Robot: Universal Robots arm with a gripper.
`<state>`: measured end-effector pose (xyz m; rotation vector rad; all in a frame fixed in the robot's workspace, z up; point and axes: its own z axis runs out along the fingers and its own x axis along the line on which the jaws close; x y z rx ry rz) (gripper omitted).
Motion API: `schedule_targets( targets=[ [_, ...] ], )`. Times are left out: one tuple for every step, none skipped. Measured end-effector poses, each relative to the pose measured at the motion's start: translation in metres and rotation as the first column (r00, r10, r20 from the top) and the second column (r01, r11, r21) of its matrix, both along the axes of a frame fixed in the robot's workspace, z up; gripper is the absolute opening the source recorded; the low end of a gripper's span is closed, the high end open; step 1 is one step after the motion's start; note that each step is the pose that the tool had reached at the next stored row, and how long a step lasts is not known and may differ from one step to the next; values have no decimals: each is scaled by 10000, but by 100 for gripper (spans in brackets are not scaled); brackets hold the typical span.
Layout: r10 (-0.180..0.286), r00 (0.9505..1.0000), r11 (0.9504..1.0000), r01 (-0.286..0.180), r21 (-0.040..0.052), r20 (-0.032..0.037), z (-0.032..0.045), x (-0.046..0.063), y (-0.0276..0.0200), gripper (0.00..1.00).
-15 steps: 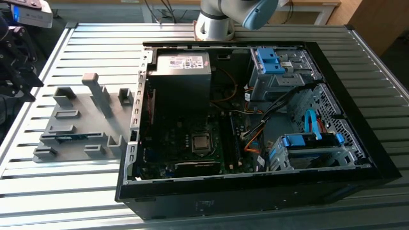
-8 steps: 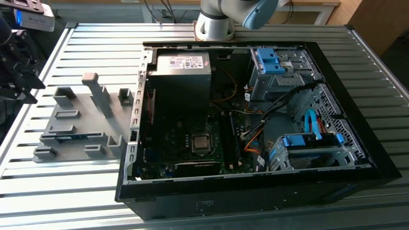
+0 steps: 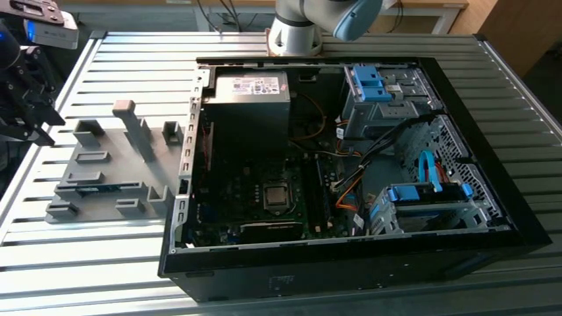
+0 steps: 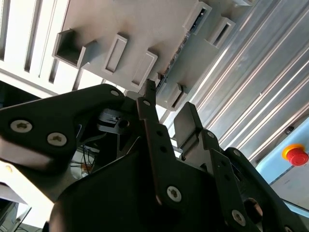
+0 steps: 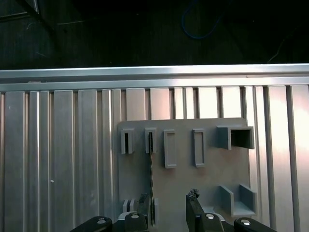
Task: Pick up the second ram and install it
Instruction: 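Pick up the second ram and move it above second insertion slot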
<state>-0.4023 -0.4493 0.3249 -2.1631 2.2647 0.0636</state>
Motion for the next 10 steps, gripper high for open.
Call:
schedule_targets(
  targets=[
    [0,10000,10000,0,-1,-1,-7,0,0,43],
    [0,10000,10000,0,-1,0,-14,0,0,43],
    [0,10000,10000,0,0,-1,-19,0,0,43],
    [0,10000,10000,0,0,-1,-25,0,0,43],
    [0,10000,10000,0,-1,-1,-31,0,0,43],
    [0,10000,10000,0,-1,-1,-36,0,0,43],
    [0,10000,10000,0,-1,-1,-42,0,0,43],
    [0,10000,10000,0,-1,-1,-47,0,0,43],
    [0,10000,10000,0,0,-1,-53,0,0,43],
    [0,10000,10000,0,0,-1,-58,0,0,43]
  ],
)
